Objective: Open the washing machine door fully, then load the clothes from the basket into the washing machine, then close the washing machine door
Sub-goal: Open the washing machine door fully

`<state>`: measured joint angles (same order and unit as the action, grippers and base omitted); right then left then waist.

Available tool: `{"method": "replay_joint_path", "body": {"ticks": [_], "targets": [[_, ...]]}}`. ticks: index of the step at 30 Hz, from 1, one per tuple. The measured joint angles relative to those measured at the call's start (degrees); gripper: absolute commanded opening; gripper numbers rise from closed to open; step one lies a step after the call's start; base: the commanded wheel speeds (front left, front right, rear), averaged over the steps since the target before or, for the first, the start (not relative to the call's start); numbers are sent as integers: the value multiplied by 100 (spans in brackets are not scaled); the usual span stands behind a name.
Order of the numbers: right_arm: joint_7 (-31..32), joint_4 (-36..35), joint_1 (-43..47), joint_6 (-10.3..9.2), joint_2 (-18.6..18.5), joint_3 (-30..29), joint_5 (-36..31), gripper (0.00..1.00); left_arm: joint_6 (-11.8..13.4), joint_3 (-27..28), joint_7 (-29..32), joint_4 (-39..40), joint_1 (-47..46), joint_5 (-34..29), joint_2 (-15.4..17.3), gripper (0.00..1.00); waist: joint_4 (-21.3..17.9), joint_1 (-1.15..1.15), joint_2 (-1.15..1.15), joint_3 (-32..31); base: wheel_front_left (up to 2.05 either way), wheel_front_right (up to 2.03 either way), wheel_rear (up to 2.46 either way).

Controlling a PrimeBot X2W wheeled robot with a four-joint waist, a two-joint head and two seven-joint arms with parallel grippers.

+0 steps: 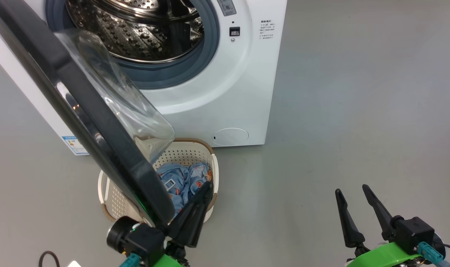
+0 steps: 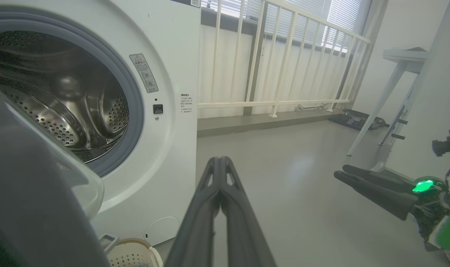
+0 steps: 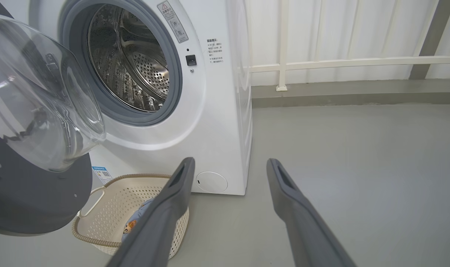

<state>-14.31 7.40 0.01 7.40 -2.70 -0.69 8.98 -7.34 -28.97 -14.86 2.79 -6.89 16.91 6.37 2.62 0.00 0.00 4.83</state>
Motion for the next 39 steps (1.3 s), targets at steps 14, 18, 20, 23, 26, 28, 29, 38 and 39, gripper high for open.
{"method": "replay_joint_path", "body": {"ticks": [14, 18, 20, 23, 26, 28, 29, 38, 39], "targets": [[0, 2, -12, 0, 0, 7, 0, 100, 0, 672, 5, -792, -20, 14, -227, 0, -51, 0, 0, 91, 0, 0, 0], [0, 11, -13, 0, 0, 8, 1, 100, 0, 699, 5, -848, -55, 14, -238, 0, -43, 0, 0, 105, 0, 0, 0], [0, 14, -13, 0, 0, 9, 3, 100, 0, 699, 7, -872, -94, 14, -255, 0, -36, 0, 0, 109, 0, 0, 0], [0, 34, -14, 0, 0, 11, 9, 100, 0, 675, 5, -893, -165, 20, -278, 0, -29, 0, 0, 115, 0, 0, 0], [0, 48, -18, 0, 0, 14, 13, 100, 0, 677, 5, -912, -168, 99, -310, 0, -28, 0, 0, 120, 0, 0, 0], [0, 64, -37, 0, 0, 18, 21, 100, 0, 689, 5, -933, -168, 115, -334, 0, -30, 0, 0, 129, 0, 0, 0], [0, 66, -50, 0, 0, 19, 21, 100, 0, 691, 5, -943, -168, 115, -338, 0, -30, 0, 0, 135, 0, 0, 0], [0, 91, -70, 0, -1, 20, 38, 100, -37, 934, 9, -971, -141, 147, -416, 0, 61, 0, 0, 162, 0, 0, 0], [0, 98, -70, 0, -1, 23, 53, 100, -47, 938, 24, -950, -131, 146, -422, 0, 79, 0, 0, 163, 0, 0, 0]]}}
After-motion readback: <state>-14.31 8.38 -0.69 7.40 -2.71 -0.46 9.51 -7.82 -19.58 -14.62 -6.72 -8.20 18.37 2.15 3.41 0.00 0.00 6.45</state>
